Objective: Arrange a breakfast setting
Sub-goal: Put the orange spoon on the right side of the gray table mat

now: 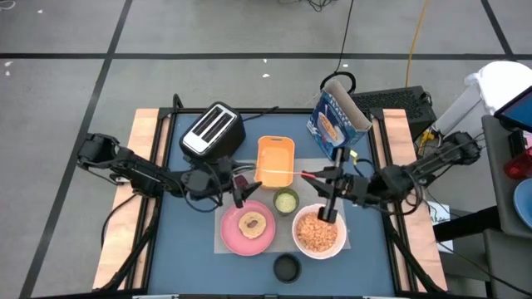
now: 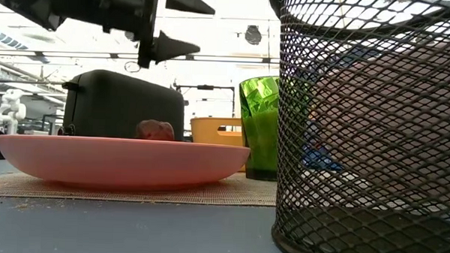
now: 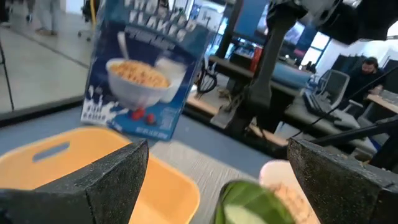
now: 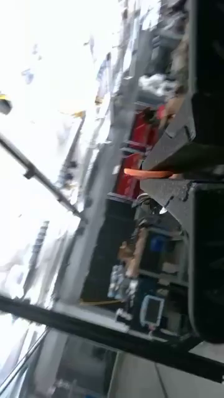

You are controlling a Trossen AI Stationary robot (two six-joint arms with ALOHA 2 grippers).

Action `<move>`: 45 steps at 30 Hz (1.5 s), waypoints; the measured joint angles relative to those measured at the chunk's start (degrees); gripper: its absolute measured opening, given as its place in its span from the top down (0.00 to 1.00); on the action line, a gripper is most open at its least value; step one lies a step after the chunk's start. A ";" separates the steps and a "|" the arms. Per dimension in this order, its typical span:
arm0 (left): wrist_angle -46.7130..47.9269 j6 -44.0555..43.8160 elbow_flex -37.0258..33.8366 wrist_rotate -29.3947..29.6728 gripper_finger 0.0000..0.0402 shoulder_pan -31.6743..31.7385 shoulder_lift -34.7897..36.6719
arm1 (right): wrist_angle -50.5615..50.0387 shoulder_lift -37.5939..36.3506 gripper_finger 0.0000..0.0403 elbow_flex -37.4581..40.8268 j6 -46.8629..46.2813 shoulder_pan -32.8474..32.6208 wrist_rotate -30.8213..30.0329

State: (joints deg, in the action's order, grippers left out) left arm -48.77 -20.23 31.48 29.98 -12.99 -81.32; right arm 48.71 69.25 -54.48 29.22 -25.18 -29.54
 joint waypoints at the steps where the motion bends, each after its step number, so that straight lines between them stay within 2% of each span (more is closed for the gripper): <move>1: 0.03 0.71 0.73 0.01 0.03 0.00 0.00 | 1.85 1.04 0.98 0.00 0.46 0.50 1.58; 4: 0.00 3.34 3.14 -0.04 0.03 0.00 0.00 | 8.34 4.29 0.98 0.00 1.77 1.82 5.38; 8: -0.49 7.02 6.60 -0.38 0.03 0.00 0.00 | 17.78 8.66 0.98 0.00 5.40 3.34 5.75; 13: -5.34 8.55 9.27 -2.06 0.03 0.00 0.00 | 26.90 12.54 0.98 0.00 8.38 4.69 5.70; 17: -12.74 8.57 9.64 -2.06 0.03 0.11 0.00 | 31.50 14.91 0.98 0.00 9.91 5.56 5.79; 27: -22.23 11.03 9.64 -2.01 0.03 0.22 0.00 | 31.49 18.67 0.98 0.00 11.54 8.45 5.68; 36: -25.14 6.23 9.64 -1.45 0.03 0.22 0.00 | 26.29 18.63 0.98 0.00 19.55 9.04 5.20; 42: -25.68 4.44 9.64 -1.42 0.03 0.31 0.00 | 25.76 18.63 0.98 0.00 24.29 9.04 -0.26; 45: -26.61 4.42 9.64 -1.41 0.04 0.53 0.00 | 25.01 18.65 0.98 0.00 25.78 9.04 -0.98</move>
State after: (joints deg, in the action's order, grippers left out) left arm -75.39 -15.81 41.12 28.57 -12.46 -81.32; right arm 73.73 87.90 -54.48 55.00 -16.14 -30.52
